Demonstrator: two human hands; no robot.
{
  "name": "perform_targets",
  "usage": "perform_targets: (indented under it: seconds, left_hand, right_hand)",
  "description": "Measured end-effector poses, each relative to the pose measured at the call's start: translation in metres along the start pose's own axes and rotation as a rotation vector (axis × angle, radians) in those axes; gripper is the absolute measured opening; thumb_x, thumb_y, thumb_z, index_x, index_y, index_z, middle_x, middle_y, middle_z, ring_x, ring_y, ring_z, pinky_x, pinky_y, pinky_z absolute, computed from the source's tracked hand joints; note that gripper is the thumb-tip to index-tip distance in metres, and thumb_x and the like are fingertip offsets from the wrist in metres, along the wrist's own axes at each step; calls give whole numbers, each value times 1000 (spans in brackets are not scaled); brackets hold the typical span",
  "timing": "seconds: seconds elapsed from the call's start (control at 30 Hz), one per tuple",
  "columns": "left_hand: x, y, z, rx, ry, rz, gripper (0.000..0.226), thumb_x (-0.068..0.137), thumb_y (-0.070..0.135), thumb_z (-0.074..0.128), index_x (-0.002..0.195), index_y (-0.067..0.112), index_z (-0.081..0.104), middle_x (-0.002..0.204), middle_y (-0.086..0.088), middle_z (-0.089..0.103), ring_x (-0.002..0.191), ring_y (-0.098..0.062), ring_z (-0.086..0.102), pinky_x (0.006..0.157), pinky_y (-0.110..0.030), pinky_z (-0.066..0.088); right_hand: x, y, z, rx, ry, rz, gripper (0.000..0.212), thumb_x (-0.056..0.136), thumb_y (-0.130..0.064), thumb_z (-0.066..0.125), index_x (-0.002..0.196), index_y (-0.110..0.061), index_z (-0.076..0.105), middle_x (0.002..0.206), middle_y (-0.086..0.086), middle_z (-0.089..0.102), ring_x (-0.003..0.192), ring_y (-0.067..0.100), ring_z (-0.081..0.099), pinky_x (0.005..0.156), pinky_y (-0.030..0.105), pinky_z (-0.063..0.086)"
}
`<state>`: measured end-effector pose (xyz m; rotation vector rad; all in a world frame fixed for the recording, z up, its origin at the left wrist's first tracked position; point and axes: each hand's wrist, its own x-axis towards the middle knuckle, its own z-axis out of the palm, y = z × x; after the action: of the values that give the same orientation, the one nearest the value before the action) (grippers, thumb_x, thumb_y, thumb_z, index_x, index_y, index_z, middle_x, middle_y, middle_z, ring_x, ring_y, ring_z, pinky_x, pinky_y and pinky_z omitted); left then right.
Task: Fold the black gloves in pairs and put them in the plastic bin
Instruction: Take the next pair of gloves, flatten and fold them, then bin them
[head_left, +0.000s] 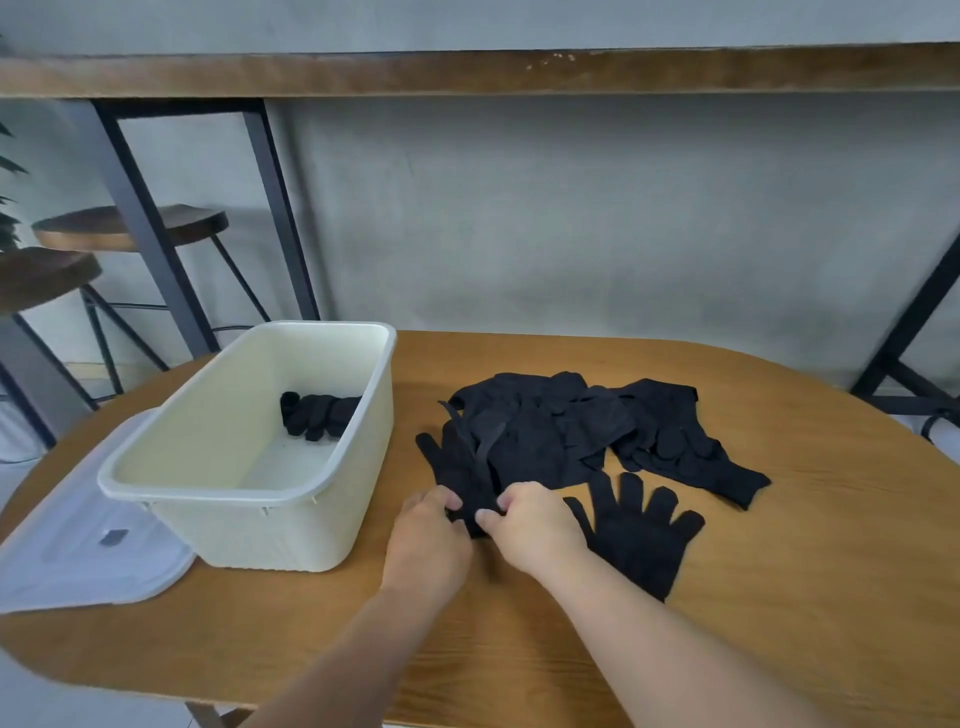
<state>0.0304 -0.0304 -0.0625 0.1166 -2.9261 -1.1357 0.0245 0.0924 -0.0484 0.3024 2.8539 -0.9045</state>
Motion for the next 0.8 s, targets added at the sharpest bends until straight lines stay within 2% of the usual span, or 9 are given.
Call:
perform_targets:
  seconds: [0.07, 0.17, 0.27, 0.3, 0.37, 0.5, 0.63, 0.73, 0.8]
  left_hand:
    - [1, -3, -3, -67, -18, -18, 24, 94, 12, 54, 115, 23, 59, 113, 3, 58, 93, -8, 55, 73, -14, 40]
    - [1, 2, -11, -257, -10, -118, 17, 97, 24, 52, 112, 21, 60, 101, 5, 64, 84, -6, 59, 67, -16, 45]
    - [1, 12, -17, -745, -78, -400, 36, 96, 38, 55, 118, 10, 58, 101, -4, 67, 93, -18, 65, 83, -33, 55]
    - [2, 17, -19, -963, -155, -500, 42, 95, 40, 56, 119, 6, 54, 105, -10, 67, 96, -22, 66, 83, -35, 56]
    - [2, 30, -22, -1293, -318, -616, 45, 95, 40, 57, 118, 3, 49, 112, -18, 64, 100, -28, 65, 82, -37, 56]
    - [3, 50, -21, -1482, -427, -542, 39, 95, 18, 58, 130, 2, 51, 124, -17, 62, 107, -27, 63, 79, -33, 53]
    - [2, 62, -21, -1598, -439, -442, 28, 93, 2, 57, 121, 2, 58, 114, -14, 70, 103, -24, 67, 86, -32, 52]
    - [-1, 70, -21, -1630, -473, -353, 21, 93, -3, 54, 112, 5, 59, 109, -13, 72, 91, -21, 72, 86, -33, 52]
    - [-3, 74, -20, -1625, -489, -331, 24, 93, -5, 52, 115, 5, 59, 109, -13, 72, 92, -21, 72, 88, -34, 52]
  right_hand:
    - [1, -4, 1, 13, -1, 8, 28, 90, -36, 60, 70, -16, 59, 64, -2, 55, 62, 18, 55, 59, 32, 50]
    - [-5, -5, -17, 242, -53, -12, 25, 88, -33, 60, 72, -15, 57, 67, -2, 54, 62, 15, 51, 59, 30, 43]
    - [-13, -8, -50, 602, -132, 42, 20, 86, -25, 60, 89, -7, 66, 87, 6, 67, 76, 17, 62, 68, 32, 53]
    - [-16, -9, -61, 736, -169, 42, 17, 86, -20, 59, 88, -4, 66, 90, 11, 68, 77, 19, 64, 68, 32, 56]
    - [-22, -5, -83, 881, -215, -12, 12, 87, -10, 56, 77, -7, 61, 81, 9, 65, 74, 19, 64, 66, 31, 54]
    - [-32, 14, -113, 850, -225, -97, 13, 84, 1, 54, 76, -10, 56, 79, 9, 58, 76, 22, 59, 68, 36, 50]
    - [-36, 39, -134, 896, -156, -80, 20, 83, 6, 50, 75, -12, 50, 82, 10, 56, 71, 22, 56, 61, 32, 46]
    - [-35, 60, -144, 1029, -115, -33, 17, 84, 7, 50, 89, -9, 53, 92, 13, 63, 84, 28, 58, 76, 41, 47]
    - [-34, 69, -146, 1086, -82, 10, 19, 85, 7, 50, 96, -7, 55, 97, 15, 63, 89, 32, 56, 80, 44, 45]
